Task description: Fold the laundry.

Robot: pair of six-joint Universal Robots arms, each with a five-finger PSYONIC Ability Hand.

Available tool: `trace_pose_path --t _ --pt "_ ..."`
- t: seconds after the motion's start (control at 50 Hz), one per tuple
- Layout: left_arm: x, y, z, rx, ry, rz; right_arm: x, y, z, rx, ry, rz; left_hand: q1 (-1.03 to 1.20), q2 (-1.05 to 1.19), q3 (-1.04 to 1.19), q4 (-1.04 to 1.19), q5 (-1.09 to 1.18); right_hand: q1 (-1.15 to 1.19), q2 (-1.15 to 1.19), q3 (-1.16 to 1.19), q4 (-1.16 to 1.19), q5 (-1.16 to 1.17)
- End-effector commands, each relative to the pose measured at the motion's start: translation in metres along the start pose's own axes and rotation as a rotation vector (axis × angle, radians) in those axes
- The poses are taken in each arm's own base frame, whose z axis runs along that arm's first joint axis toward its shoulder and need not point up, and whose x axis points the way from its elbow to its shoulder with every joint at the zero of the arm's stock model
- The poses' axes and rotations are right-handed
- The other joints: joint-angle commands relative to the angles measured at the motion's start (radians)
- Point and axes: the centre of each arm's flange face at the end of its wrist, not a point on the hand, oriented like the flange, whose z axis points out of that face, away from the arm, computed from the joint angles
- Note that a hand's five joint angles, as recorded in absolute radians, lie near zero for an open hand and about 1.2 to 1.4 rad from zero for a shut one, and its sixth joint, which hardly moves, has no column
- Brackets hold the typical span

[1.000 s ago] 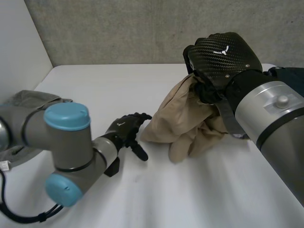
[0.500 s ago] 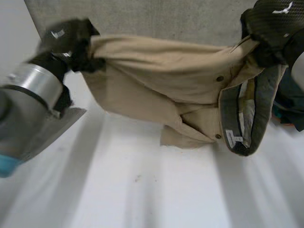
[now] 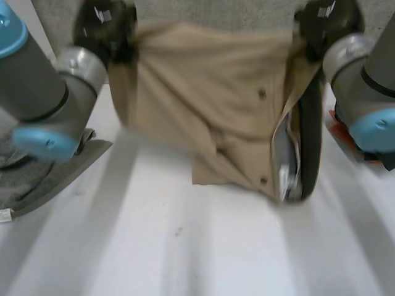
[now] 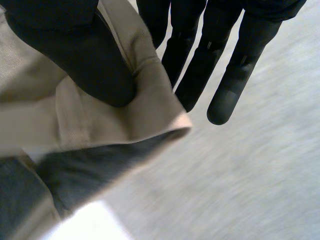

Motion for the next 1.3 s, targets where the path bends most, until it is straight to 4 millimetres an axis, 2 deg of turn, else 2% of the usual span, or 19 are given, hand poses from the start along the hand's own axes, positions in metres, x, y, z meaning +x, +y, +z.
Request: trace_pose_path --t 0.02,0.08,0.14,0.22,0.26,0.38,0.4,0.42,0.5,0.6,0.7,0.78,0.88,1.0,1.08,1.16,1.22,1.28,1.3 --pt "-0.03 -0.07 0.03 0.442 -0.225 -0.04 0.028 -0.053 0.032 0.428 0.31 0.096 0.214 0.197 0.202 0.195 0.257 0.294 0.216 0.203 0.196 0.217" --pt "-0.03 -0.075 0.019 0.43 -0.225 -0.043 0.022 -0.057 0.031 0.464 0.309 0.108 0.214 0.197 0.202 0.195 0.257 0.294 0.216 0.203 0.196 0.217" --pt "-0.026 -0.068 0.007 0.371 -0.198 -0.044 0.008 -0.048 0.027 0.415 0.247 0.105 0.214 0.197 0.202 0.195 0.257 0.294 0.216 0.203 0.196 0.217" --pt "-0.01 -0.026 -0.014 0.192 -0.139 -0.042 -0.01 -0.021 0.021 0.292 0.127 0.079 0.214 0.197 0.202 0.195 0.257 0.294 0.216 0.203 0.196 0.217" --pt "0.0 0.004 -0.029 0.068 -0.103 -0.044 -0.02 -0.007 0.018 0.235 0.065 0.069 0.214 0.197 0.202 0.195 0.257 0.294 0.216 0.203 0.196 0.217" --pt "0.024 0.075 -0.079 -0.213 -0.005 -0.035 -0.075 0.066 -0.01 -0.045 -0.229 0.045 0.214 0.197 0.202 0.195 0.257 0.294 0.216 0.203 0.196 0.217" --pt "0.026 0.083 -0.085 -0.24 0.006 -0.035 -0.082 0.076 -0.015 -0.082 -0.262 0.042 0.214 0.197 0.202 0.195 0.257 0.294 0.216 0.203 0.196 0.217" --pt "0.03 0.091 -0.091 -0.271 0.018 -0.035 -0.097 0.099 -0.025 -0.166 -0.324 0.033 0.214 0.197 0.202 0.195 0.257 0.294 0.216 0.203 0.196 0.217" --pt "0.045 0.117 -0.116 -0.384 0.068 -0.032 -0.116 0.132 -0.051 -0.315 -0.419 0.013 0.214 0.197 0.202 0.195 0.257 0.294 0.216 0.203 0.196 0.217" --pt "0.056 0.12 -0.144 -0.486 0.135 -0.024 -0.119 0.14 -0.074 -0.397 -0.468 0.011 0.214 0.197 0.202 0.195 0.257 0.294 0.216 0.203 0.196 0.217" --pt "0.048 0.095 -0.174 -0.64 0.191 -0.019 -0.104 0.128 -0.095 -0.427 -0.485 -0.003 0.214 0.197 0.202 0.195 0.257 0.294 0.216 0.203 0.196 0.217" --pt "0.04 0.074 -0.2 -0.757 0.237 -0.014 -0.081 0.111 -0.119 -0.481 -0.506 -0.013 0.214 0.197 0.202 0.195 0.257 0.294 0.216 0.203 0.196 0.217" --pt "0.036 0.051 -0.234 -0.871 0.314 0.003 -0.062 0.095 -0.169 -0.602 -0.632 -0.122 0.214 0.197 0.202 0.195 0.257 0.294 0.216 0.203 0.196 0.217" --pt "0.044 0.029 -0.273 -0.957 0.496 0.116 -0.046 0.095 -0.219 -0.703 -0.779 -0.305 0.214 0.197 0.202 0.195 0.257 0.294 0.216 0.203 0.196 0.217" --pt "0.049 0.023 -0.279 -0.939 0.553 0.163 -0.043 0.091 -0.236 -0.69 -0.824 -0.351 0.214 0.197 0.202 0.195 0.257 0.294 0.216 0.203 0.196 0.217" --pt "0.049 0.018 -0.261 -0.873 0.53 0.172 -0.041 0.089 -0.227 -0.646 -0.777 -0.355 0.214 0.197 0.202 0.195 0.257 0.294 0.216 0.203 0.196 0.217" --pt "0.057 0.024 -0.222 -0.748 0.48 0.177 -0.04 0.087 -0.209 -0.582 -0.704 -0.354 0.214 0.197 0.202 0.195 0.257 0.294 0.216 0.203 0.196 0.217" --pt "0.065 0.033 -0.187 -0.631 0.421 0.173 -0.047 0.096 -0.177 -0.53 -0.6 -0.311 0.214 0.197 0.202 0.195 0.257 0.294 0.216 0.203 0.196 0.217" --pt "0.067 0.039 -0.155 -0.532 0.36 0.17 -0.049 0.099 -0.168 -0.524 -0.574 -0.296 0.214 0.197 0.202 0.195 0.257 0.294 0.216 0.203 0.196 0.217"
